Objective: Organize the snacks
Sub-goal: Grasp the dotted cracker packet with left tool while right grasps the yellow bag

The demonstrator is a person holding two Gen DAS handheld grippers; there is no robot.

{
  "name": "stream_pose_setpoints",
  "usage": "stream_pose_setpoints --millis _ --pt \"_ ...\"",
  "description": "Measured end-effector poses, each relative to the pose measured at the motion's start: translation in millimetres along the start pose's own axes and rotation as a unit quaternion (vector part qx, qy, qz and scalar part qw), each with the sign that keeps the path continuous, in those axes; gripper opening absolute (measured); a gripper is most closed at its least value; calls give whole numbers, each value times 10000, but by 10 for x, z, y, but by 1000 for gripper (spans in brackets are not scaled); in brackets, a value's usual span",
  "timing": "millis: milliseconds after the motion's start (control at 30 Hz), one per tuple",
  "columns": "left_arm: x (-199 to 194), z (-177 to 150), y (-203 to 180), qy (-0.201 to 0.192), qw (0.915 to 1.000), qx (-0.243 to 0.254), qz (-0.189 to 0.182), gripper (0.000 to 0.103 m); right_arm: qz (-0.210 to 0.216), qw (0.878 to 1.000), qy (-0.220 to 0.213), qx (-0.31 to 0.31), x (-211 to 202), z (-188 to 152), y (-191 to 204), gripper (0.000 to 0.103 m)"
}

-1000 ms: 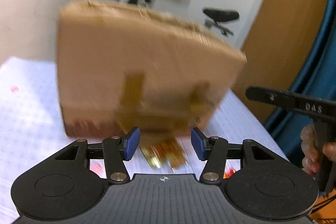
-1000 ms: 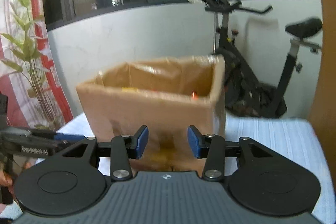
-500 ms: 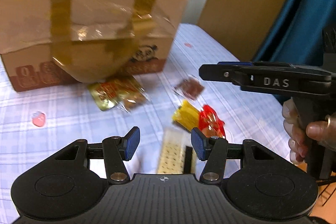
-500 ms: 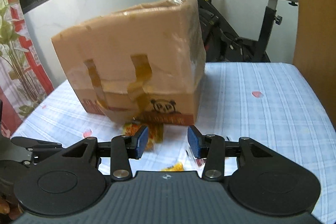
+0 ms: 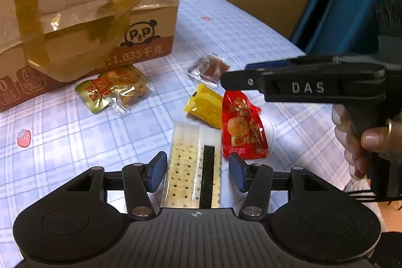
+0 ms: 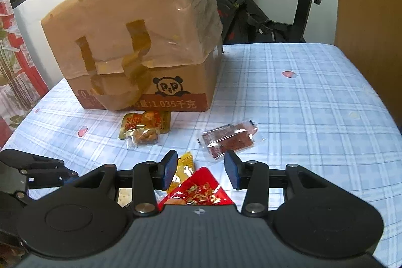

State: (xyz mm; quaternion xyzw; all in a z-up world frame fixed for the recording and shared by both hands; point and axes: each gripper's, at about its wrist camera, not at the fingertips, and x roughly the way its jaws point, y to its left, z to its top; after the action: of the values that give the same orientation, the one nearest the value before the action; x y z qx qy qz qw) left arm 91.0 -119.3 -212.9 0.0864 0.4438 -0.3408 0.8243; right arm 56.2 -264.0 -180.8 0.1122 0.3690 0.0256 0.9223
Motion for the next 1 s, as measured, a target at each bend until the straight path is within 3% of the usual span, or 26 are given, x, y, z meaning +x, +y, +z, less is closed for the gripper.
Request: stream_pose_setpoints --millis 133,167,333,600,767,1000 --pt "-1 -16 16 106 9999 13 123 56 36 10000 34 6 43 -12 8 45" --pt "-7 -17 60 86 9998 -66 158 51 47 10000 44 9 49 -16 5 45" --pt "-94 -62 354 -86 9974 -630 329 49 82 9999 119 -59 98 -19 27 45" --pt "-255 -127 804 -301 9870 -1453 619 49 171 9984 259 -480 223 -3 209 45" --pt "-343 -166 947 -413 9822 -1674 740 49 110 9943 411 -978 334 -14 320 45" --pt "-383 -189 1018 -508 9793 -1812 745 49 35 9930 663 -974 451 -106 319 46"
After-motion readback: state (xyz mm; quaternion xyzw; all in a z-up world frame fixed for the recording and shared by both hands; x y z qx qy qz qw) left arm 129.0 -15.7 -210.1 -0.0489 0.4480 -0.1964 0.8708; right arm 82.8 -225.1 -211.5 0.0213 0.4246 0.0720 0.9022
